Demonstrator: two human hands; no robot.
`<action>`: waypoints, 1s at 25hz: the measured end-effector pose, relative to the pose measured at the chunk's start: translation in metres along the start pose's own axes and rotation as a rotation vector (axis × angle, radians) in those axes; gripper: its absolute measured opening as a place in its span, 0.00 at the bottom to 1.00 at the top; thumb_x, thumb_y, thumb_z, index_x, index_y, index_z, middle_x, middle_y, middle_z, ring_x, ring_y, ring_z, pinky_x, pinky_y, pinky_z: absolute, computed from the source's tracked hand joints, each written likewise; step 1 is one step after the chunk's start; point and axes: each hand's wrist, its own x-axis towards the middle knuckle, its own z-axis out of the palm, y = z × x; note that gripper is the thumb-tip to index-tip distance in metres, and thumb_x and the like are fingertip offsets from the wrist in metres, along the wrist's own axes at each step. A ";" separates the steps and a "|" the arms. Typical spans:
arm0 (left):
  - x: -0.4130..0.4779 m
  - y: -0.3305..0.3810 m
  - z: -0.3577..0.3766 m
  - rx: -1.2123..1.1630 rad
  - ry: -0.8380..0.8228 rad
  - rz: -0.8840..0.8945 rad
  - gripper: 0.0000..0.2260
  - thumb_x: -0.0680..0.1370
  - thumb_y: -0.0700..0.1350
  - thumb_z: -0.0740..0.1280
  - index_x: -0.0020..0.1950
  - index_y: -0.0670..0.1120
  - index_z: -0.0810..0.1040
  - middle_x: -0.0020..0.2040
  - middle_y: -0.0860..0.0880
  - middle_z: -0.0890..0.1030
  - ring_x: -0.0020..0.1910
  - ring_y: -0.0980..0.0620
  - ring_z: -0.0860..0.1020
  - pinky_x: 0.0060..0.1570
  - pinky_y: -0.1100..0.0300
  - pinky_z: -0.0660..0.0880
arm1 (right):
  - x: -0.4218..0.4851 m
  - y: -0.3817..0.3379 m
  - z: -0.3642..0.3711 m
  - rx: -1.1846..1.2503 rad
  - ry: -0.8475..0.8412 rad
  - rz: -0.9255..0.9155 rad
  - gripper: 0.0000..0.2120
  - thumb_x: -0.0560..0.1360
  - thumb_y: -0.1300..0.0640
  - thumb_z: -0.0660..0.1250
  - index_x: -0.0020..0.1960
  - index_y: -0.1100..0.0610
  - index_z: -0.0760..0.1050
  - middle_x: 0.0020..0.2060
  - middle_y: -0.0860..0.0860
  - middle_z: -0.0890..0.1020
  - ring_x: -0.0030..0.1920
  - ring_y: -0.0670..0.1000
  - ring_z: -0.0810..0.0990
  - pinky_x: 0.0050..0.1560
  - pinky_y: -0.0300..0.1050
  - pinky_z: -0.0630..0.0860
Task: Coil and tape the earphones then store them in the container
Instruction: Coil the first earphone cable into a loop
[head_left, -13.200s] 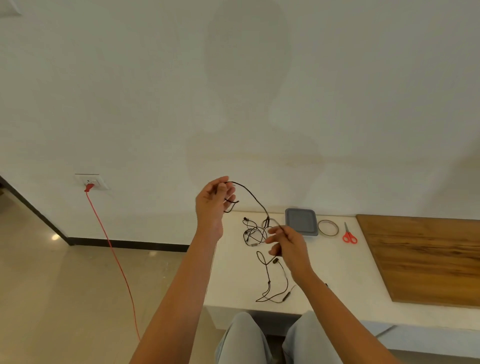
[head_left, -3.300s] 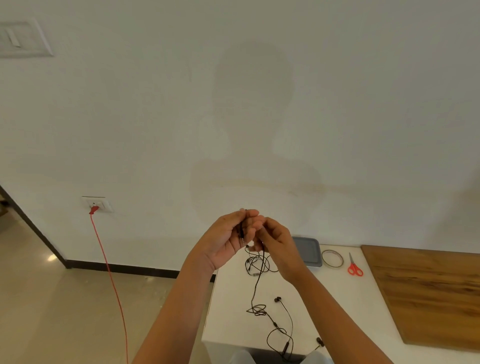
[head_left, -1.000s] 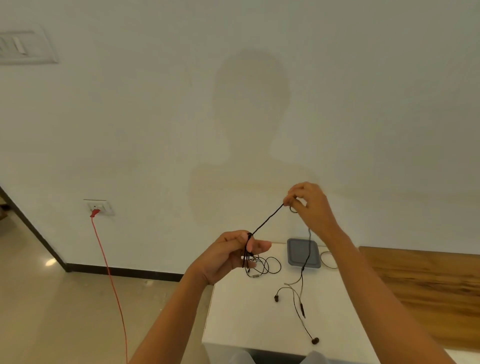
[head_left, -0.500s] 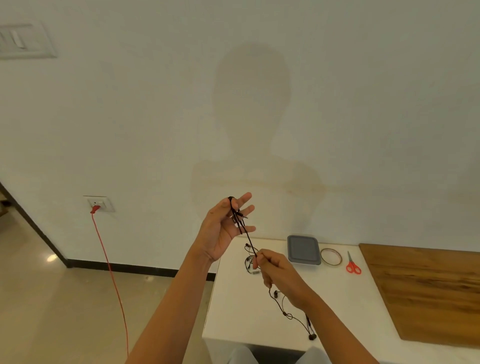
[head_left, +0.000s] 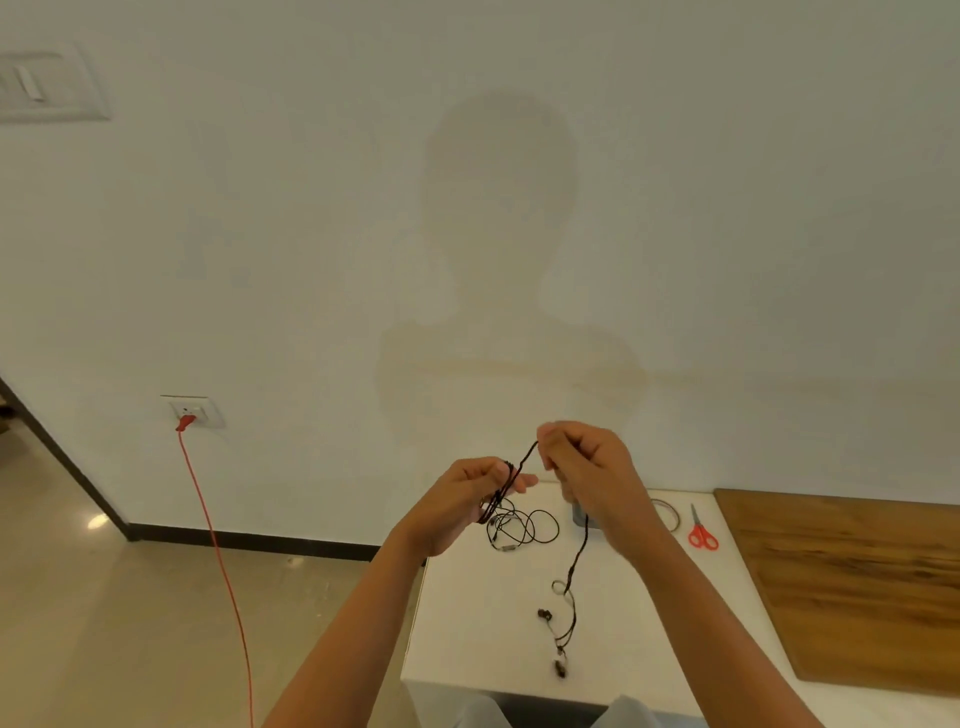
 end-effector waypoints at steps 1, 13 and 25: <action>-0.003 0.000 0.002 -0.007 -0.023 -0.016 0.13 0.83 0.46 0.58 0.45 0.44 0.79 0.57 0.46 0.83 0.60 0.54 0.79 0.45 0.64 0.75 | 0.007 -0.004 -0.003 -0.093 0.028 -0.060 0.19 0.80 0.53 0.62 0.32 0.60 0.72 0.24 0.52 0.67 0.24 0.44 0.61 0.27 0.35 0.60; -0.010 0.032 -0.002 -0.603 -0.143 0.138 0.13 0.79 0.44 0.59 0.37 0.44 0.76 0.62 0.40 0.80 0.65 0.35 0.74 0.51 0.30 0.73 | 0.038 0.075 0.005 -0.012 -0.078 0.218 0.08 0.77 0.59 0.65 0.41 0.57 0.81 0.26 0.43 0.76 0.24 0.39 0.66 0.30 0.35 0.62; 0.005 0.014 -0.007 -0.677 -0.027 0.215 0.11 0.73 0.51 0.72 0.38 0.45 0.77 0.65 0.43 0.78 0.66 0.35 0.73 0.50 0.31 0.76 | -0.034 0.080 0.022 -0.164 0.042 0.126 0.15 0.77 0.59 0.65 0.33 0.47 0.78 0.34 0.45 0.83 0.38 0.46 0.80 0.41 0.33 0.73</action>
